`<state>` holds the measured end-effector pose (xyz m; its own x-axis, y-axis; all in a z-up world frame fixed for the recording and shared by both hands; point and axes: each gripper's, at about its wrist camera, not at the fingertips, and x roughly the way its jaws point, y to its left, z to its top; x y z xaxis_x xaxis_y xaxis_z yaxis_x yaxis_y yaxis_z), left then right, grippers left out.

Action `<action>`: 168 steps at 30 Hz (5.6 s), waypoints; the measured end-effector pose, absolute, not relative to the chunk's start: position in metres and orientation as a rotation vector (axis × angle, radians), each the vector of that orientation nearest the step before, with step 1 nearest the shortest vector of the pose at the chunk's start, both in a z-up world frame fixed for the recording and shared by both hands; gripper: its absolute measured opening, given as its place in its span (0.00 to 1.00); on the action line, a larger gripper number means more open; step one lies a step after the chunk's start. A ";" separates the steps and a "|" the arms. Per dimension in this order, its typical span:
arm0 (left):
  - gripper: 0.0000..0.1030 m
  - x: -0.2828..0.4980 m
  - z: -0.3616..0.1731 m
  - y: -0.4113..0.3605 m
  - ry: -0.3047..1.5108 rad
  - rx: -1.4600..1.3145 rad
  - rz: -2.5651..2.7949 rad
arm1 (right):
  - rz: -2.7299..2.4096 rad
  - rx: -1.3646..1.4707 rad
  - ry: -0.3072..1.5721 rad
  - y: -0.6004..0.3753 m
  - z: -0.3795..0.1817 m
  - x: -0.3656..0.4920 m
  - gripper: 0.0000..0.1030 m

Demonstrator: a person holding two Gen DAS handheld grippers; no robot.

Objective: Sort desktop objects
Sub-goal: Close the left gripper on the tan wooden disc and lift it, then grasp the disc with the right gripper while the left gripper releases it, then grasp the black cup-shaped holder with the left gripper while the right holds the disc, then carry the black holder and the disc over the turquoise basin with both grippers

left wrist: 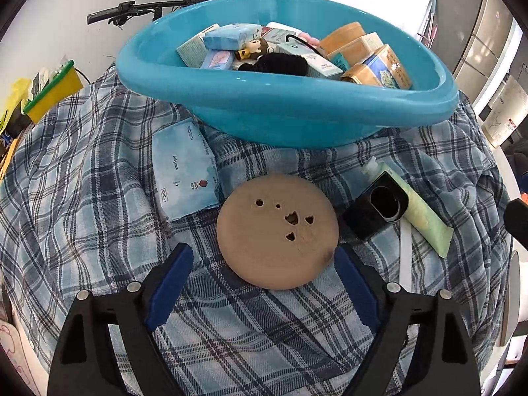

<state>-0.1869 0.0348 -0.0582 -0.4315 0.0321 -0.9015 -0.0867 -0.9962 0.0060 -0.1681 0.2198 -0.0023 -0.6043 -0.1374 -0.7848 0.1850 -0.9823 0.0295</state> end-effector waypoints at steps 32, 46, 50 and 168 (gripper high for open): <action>0.76 -0.175 -0.027 0.000 -0.131 -1.471 2.565 | -2.586 1.279 0.038 0.210 -0.013 -0.169 0.91; 0.43 -0.119 -0.014 0.054 0.067 -1.310 2.315 | -2.080 1.396 -0.342 0.184 -0.048 -0.176 0.58; 0.43 -0.122 -0.024 0.060 0.150 -1.379 2.332 | -2.088 1.463 -0.354 0.186 -0.061 -0.179 0.45; 0.38 -0.117 0.017 0.023 -0.045 -1.075 2.912 | -2.613 1.052 -0.015 0.185 -0.004 -0.138 0.14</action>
<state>-0.1170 0.0229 0.0172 -0.7596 0.0454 -0.6488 -0.0255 -0.9989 -0.0400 -0.1376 0.1854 -0.0036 -0.6762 -0.3001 -0.6729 0.2923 -0.9476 0.1289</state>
